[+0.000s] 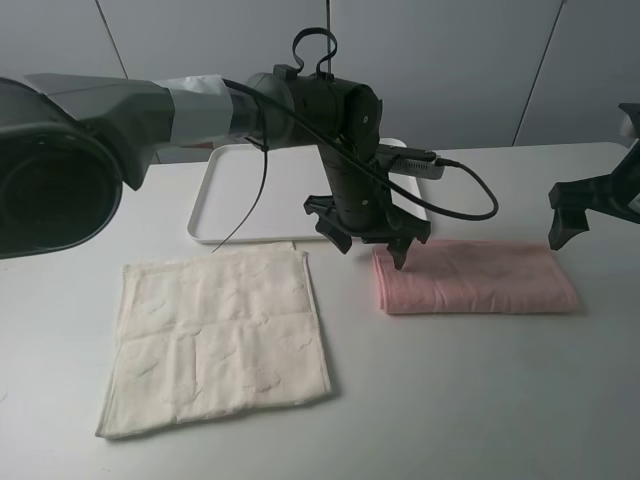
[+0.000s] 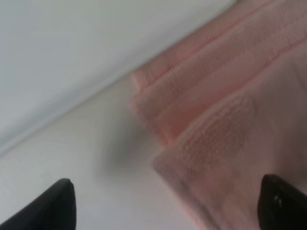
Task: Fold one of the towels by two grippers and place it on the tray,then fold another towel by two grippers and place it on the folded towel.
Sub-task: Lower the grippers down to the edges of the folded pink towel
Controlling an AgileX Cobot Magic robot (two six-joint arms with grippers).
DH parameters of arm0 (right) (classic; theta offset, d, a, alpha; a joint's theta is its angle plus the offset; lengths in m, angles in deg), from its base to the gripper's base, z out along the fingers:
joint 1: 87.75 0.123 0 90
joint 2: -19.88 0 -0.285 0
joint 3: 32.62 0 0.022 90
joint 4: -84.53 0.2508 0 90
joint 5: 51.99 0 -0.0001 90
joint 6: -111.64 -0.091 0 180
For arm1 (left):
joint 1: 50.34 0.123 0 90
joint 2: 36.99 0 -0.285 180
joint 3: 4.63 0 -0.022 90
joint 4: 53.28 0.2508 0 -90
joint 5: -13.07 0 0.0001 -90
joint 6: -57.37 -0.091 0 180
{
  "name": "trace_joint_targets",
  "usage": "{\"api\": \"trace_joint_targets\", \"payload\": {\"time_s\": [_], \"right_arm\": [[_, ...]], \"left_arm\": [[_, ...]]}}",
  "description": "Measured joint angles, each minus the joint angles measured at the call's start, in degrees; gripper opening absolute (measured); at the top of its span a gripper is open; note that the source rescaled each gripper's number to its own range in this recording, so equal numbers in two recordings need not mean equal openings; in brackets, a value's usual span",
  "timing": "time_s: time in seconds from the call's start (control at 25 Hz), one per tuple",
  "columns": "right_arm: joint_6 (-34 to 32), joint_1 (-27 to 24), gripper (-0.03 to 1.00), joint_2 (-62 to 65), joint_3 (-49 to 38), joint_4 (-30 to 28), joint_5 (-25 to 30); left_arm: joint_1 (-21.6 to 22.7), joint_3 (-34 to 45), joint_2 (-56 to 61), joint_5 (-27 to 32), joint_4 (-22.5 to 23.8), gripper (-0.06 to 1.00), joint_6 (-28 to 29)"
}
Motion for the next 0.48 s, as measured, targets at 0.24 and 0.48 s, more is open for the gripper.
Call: {"api": "trace_joint_targets", "payload": {"time_s": [0.24,0.48], "right_arm": [[1.07,0.00,0.98,-0.25,0.00,1.84,-0.41],[3.90,0.00,0.98,-5.10,0.90,6.37,1.56]], "left_arm": [[0.00,-1.22,-0.22,2.93,1.44,0.98,1.15],[0.00,-1.36,-1.26,3.50,1.36,0.98,2.44]]}}
